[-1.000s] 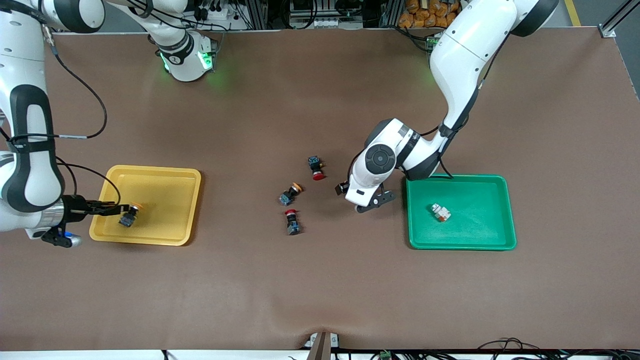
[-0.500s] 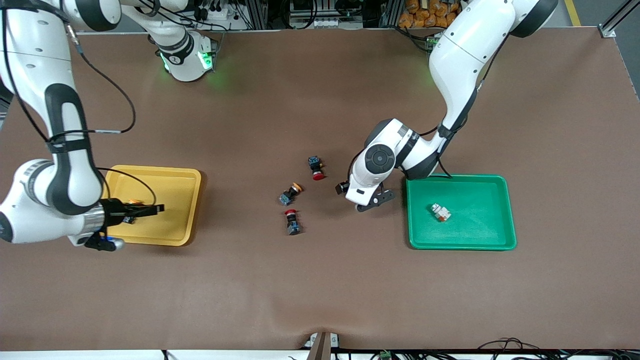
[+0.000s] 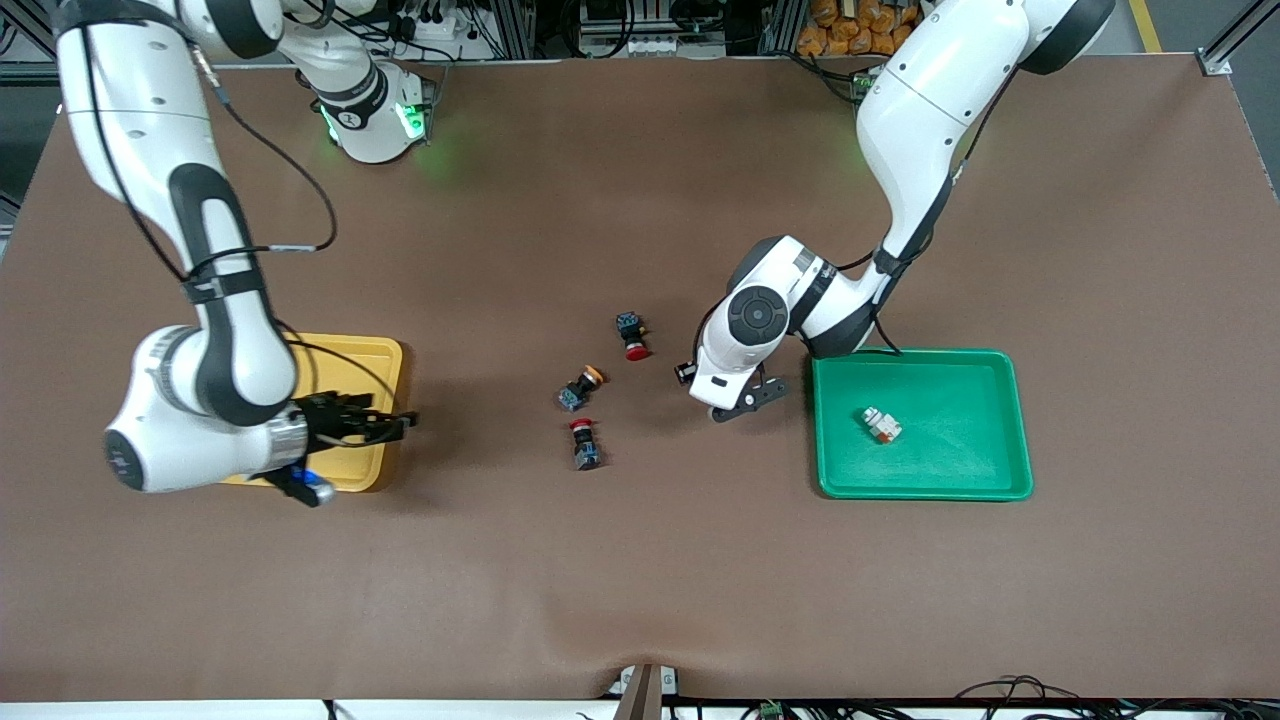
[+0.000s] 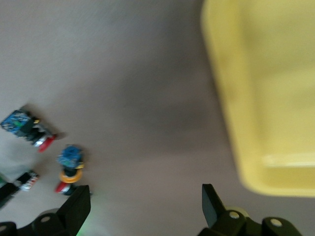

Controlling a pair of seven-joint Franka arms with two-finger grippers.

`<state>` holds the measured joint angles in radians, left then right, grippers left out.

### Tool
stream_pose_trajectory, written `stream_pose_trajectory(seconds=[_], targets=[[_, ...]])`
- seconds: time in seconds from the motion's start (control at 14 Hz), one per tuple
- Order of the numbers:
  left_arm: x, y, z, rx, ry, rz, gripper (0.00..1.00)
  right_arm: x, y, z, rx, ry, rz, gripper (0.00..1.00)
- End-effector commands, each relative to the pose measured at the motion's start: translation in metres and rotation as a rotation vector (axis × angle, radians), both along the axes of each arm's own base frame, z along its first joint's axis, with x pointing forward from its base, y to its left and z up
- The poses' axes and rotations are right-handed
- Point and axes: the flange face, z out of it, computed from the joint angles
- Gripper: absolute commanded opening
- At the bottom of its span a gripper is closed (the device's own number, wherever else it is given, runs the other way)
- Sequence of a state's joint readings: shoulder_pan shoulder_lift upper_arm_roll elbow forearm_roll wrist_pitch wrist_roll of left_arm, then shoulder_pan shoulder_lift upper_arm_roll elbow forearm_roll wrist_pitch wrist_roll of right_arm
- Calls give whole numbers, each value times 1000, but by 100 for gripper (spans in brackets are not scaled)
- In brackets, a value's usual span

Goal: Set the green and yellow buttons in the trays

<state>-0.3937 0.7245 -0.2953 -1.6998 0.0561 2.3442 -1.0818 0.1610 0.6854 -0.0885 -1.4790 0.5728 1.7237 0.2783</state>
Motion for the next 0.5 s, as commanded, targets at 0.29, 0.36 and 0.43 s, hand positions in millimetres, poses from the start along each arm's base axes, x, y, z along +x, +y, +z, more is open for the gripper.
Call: stream_pose_trajectory(seconds=[0.29,0.36,0.43], targets=[[73,128,49,19,-5,-58,0,-18,103,-24,-32,104,-254,100],[83,152,60,20,-6,-77,0,-23,113,-29,-31,103,-264,100],[93,182,70,21,-5,-83,0,-27,128,-31,-41,96,-262,100]])
